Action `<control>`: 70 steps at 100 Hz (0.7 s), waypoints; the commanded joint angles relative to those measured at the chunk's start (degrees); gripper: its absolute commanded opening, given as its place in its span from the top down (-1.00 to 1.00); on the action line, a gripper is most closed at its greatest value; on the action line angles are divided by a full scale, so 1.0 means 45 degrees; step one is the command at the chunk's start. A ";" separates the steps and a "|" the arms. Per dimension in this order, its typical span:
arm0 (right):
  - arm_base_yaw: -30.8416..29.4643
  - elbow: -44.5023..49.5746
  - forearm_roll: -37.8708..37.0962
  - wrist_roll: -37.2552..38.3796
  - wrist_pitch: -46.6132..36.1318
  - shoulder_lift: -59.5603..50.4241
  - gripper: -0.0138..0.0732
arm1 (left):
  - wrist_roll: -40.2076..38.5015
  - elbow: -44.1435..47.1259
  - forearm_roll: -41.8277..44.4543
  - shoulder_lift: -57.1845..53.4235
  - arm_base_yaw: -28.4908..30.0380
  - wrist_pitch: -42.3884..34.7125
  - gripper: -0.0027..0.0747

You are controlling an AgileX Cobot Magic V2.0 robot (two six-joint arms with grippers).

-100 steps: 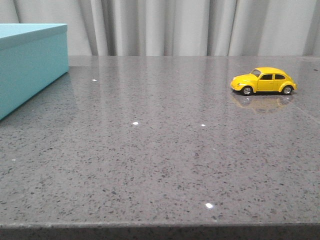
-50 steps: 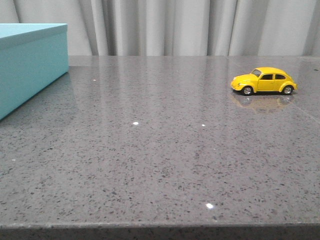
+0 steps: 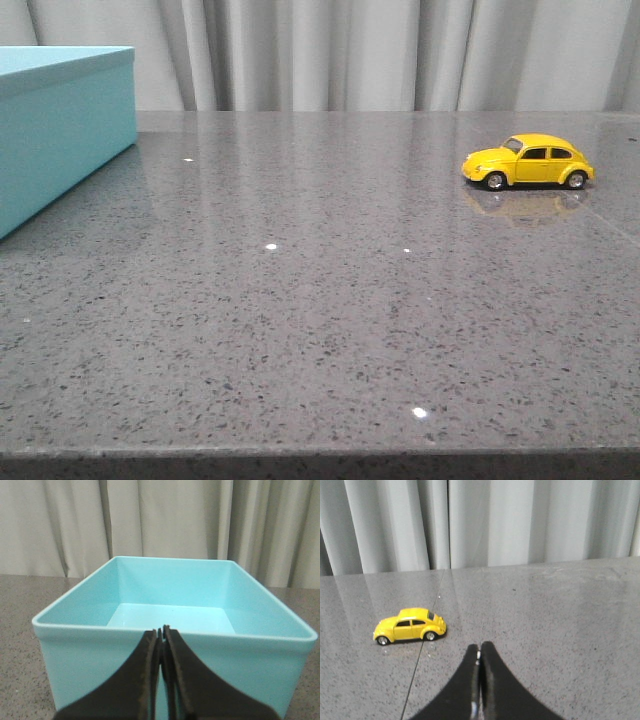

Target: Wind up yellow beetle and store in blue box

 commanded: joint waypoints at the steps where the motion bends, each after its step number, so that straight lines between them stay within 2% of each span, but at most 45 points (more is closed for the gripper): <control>1: -0.0062 -0.1302 0.0017 -0.0048 0.0261 -0.0170 0.82 | -0.0109 -0.1425 -0.0130 0.0791 0.0006 -0.0233 0.98; 17: -0.0062 -0.2862 0.0217 -0.0048 0.2268 0.0621 0.82 | -0.0109 -0.2863 -0.0160 0.1942 0.0006 0.0140 0.98; 70: -0.0062 -0.7238 0.0270 -0.0048 0.2616 0.6189 0.82 | -0.0109 -0.5770 -0.0586 0.4677 0.0006 0.0458 0.98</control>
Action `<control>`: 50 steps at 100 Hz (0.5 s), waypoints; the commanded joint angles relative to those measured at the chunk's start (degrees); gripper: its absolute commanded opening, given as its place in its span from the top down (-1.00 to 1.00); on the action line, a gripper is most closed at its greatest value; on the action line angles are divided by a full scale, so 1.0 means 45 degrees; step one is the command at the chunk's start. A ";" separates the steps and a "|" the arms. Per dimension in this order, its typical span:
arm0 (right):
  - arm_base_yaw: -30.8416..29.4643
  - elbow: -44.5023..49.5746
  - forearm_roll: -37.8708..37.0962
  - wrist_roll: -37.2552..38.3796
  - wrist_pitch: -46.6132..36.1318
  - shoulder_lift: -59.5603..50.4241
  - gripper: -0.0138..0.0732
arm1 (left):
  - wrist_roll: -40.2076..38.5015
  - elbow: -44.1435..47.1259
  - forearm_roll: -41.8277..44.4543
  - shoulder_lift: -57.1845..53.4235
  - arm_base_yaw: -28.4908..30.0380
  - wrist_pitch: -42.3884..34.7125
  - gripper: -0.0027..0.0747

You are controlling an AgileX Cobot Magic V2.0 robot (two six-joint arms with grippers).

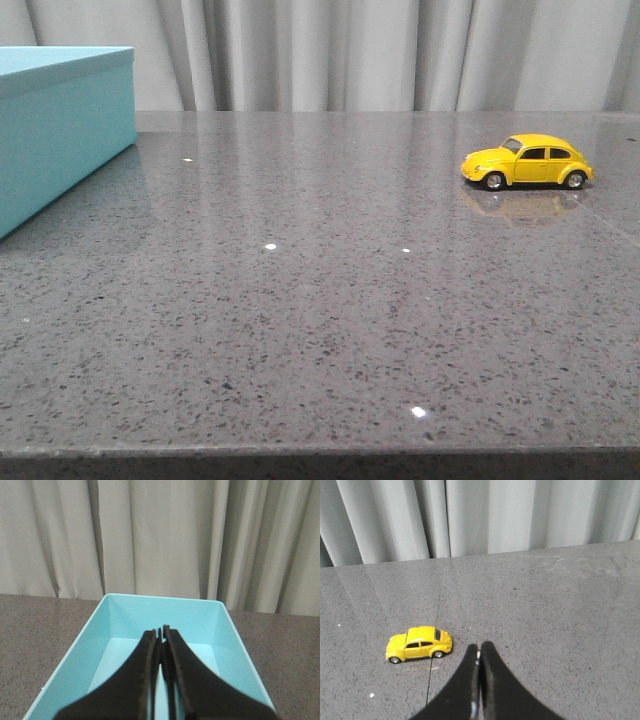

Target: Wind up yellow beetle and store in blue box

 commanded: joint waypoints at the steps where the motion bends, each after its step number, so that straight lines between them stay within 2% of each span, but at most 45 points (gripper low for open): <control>1: -0.0062 -0.0848 0.0022 -0.0048 -0.0896 0.0659 0.82 | -0.0109 -0.0711 -0.0154 0.0362 0.0006 -0.0871 0.98; 34: -0.0062 -0.0629 0.0007 -0.0048 -0.1274 0.0797 0.82 | -0.0109 -0.0711 -0.0154 0.0362 0.0006 -0.0909 0.98; 50: 0.0170 -0.1222 0.0025 -0.0048 -0.0324 0.1668 0.82 | -0.0109 -0.0711 -0.0154 0.0362 0.0006 -0.0995 0.98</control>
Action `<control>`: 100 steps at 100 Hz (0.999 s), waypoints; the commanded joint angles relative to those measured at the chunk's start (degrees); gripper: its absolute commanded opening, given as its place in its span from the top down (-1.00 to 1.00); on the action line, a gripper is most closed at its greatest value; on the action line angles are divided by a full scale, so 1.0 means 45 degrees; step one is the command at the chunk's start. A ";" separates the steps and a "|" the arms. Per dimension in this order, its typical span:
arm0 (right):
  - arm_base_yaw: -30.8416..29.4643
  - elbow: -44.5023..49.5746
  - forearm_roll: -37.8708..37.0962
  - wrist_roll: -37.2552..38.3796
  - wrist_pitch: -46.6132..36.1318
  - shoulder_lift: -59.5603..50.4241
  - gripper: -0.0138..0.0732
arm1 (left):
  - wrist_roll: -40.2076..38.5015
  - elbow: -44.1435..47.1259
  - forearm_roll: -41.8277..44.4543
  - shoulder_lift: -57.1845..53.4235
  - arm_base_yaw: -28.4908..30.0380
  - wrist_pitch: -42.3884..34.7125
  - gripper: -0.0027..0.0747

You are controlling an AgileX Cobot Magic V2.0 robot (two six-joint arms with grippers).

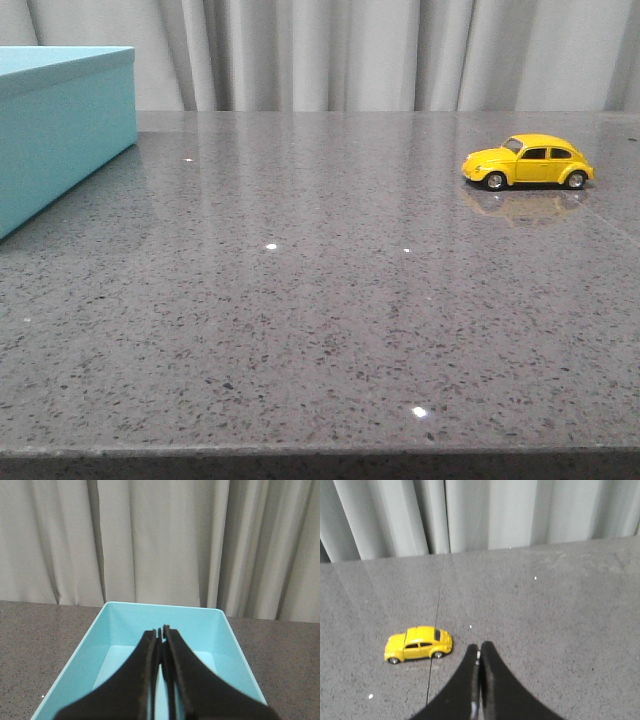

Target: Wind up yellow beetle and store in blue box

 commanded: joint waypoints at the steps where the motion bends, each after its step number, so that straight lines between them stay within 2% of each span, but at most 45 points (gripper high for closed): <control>1: 0.0175 -0.0815 0.0016 -0.0048 -0.0431 0.0827 0.82 | -0.0109 -0.0431 -0.0154 0.0197 0.0006 -0.0963 0.98; 22: 0.1554 -0.2401 0.0016 -0.0048 0.0687 0.3316 0.82 | -0.0109 -0.0431 -0.0154 0.0197 0.0006 -0.0963 0.98; 32: 0.2017 -0.3352 0.0028 -0.0048 0.1241 0.4657 0.75 | -0.0109 -0.0431 -0.0154 0.0197 0.0006 -0.0963 0.98; 39: 0.2323 -0.4062 0.0028 -0.0048 0.1600 0.5594 0.56 | -0.0109 -0.0431 -0.0154 0.0197 0.0006 -0.0963 0.98; 58: 0.2938 -0.6211 0.0085 0.0489 0.3082 0.8029 -0.20 | -0.0109 -0.0431 -0.0154 0.0197 0.0006 -0.0963 0.98; 70: 0.3086 -0.7847 0.0085 0.0809 0.4631 0.9664 -0.46 | -0.0109 -0.0431 -0.0154 0.0197 0.0006 -0.0963 0.98; 100: 0.3086 -1.1399 0.0085 0.1655 0.7395 1.3028 -0.51 | -0.0109 -0.0431 -0.0154 0.0197 0.0006 -0.0963 0.98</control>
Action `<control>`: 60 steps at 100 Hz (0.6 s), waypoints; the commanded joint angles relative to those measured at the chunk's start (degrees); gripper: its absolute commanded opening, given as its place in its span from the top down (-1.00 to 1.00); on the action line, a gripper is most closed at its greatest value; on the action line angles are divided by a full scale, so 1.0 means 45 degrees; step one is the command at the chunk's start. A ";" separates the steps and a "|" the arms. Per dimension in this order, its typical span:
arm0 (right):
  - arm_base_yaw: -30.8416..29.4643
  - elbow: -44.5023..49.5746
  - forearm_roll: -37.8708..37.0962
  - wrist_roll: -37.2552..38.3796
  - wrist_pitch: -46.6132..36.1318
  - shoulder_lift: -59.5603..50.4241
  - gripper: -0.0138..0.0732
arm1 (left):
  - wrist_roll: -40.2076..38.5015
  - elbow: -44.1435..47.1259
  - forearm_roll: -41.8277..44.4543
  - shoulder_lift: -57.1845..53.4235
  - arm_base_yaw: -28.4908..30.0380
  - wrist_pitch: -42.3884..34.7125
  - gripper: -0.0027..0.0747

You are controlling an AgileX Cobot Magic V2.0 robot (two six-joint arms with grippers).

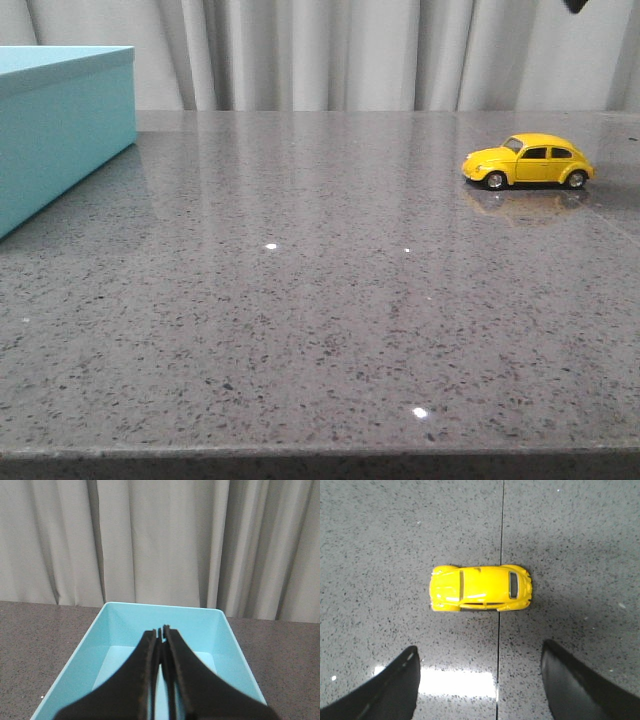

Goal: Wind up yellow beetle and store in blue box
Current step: 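Lower the right gripper over the yellow toy beetle car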

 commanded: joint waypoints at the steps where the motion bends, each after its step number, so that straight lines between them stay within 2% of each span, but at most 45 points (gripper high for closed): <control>1: 0.0000 -0.1308 -0.0003 0.0260 0.0283 0.0390 -0.51 | -0.0109 -0.0431 -0.0154 0.0197 0.0006 -0.0963 0.98; 29: 0.0061 -0.2945 -0.0003 0.0518 0.1111 0.2571 -0.51 | -0.0109 -0.0431 -0.0154 0.0197 0.0006 -0.0963 0.98; 60: 0.0092 -0.3088 -0.0058 0.0518 0.1316 0.4016 -0.51 | -0.0109 -0.0431 -0.0154 0.0197 0.0006 -0.0963 0.98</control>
